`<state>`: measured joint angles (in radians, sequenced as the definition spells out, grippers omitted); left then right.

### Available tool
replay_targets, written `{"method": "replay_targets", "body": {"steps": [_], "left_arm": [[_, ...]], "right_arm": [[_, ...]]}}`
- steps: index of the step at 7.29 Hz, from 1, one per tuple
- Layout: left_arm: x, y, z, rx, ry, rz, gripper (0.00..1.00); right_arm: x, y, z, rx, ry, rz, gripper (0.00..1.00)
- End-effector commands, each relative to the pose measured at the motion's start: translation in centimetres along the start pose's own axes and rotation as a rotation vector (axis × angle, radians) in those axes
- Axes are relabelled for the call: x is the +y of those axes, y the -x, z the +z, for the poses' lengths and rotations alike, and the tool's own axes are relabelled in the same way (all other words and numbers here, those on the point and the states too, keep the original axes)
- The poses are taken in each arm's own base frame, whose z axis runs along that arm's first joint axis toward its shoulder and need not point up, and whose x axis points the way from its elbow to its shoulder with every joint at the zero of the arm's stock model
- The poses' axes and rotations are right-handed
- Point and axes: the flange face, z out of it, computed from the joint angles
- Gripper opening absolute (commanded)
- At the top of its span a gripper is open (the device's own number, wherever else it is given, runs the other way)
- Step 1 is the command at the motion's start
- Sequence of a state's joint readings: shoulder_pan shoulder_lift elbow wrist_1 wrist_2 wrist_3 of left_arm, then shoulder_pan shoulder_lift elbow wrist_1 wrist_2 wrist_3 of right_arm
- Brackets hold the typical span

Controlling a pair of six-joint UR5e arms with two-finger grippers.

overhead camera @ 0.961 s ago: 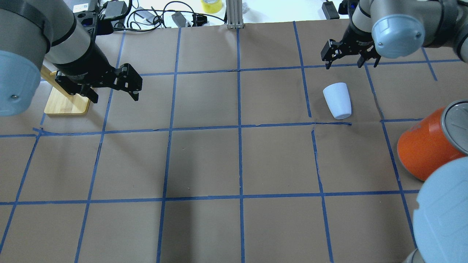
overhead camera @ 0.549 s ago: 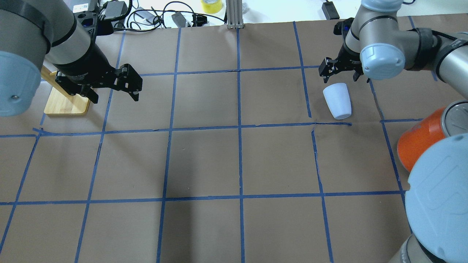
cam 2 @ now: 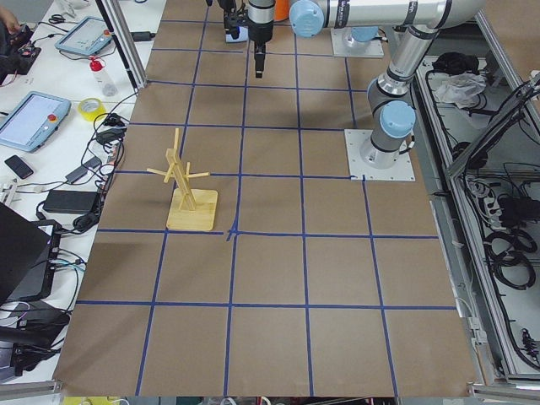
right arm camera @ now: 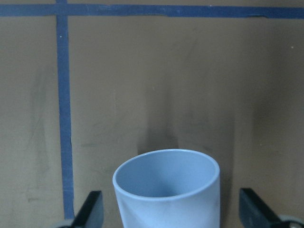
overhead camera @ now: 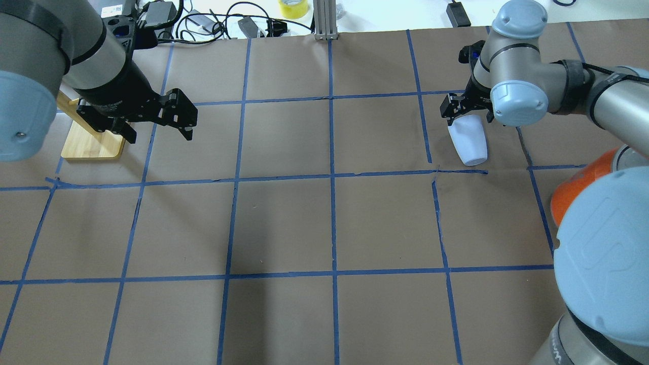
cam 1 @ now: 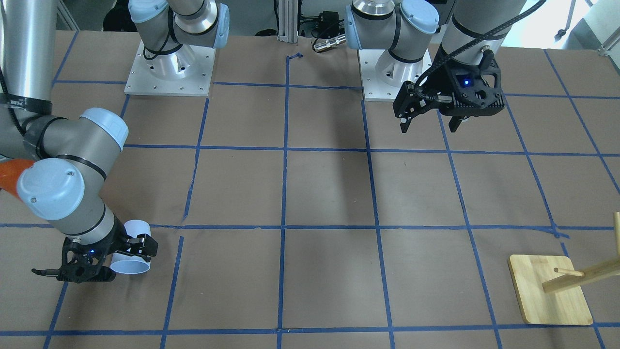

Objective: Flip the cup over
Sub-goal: 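Lower the open right gripper down around the white cup, then close the right gripper on the rim of the white cup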

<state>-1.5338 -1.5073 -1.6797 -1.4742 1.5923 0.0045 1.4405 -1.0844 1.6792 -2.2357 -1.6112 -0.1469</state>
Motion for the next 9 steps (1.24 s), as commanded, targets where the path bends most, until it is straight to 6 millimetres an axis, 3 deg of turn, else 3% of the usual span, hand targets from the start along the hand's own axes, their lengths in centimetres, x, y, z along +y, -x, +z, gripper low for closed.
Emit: {"method": "replay_targets", "body": {"steps": [1, 6, 7, 8, 9], "left_arm": [[0.0, 0.1, 0.0, 0.000, 0.001, -0.001, 1.00], [0.1, 0.2, -0.3, -0.002, -0.007, -0.004, 1.00], [0.1, 0.1, -0.3, 0.000, -0.006, -0.004, 1.00], [0.1, 0.1, -0.4, 0.001, -0.009, -0.005, 1.00], [0.1, 0.2, -0.3, 0.001, -0.007, -0.006, 1.00]], "right_arm": [[1.2, 0.3, 2.0, 0.002, -0.014, -0.023, 1.00], [1.0, 0.3, 3.7, 0.005, -0.023, -0.024, 0.93], [1.0, 0.3, 3.7, 0.003, -0.023, -0.022, 0.86], [1.0, 0.3, 3.7, 0.003, -0.022, -0.026, 0.73], [1.1, 0.3, 3.7, 0.002, -0.017, -0.029, 0.50]]}}
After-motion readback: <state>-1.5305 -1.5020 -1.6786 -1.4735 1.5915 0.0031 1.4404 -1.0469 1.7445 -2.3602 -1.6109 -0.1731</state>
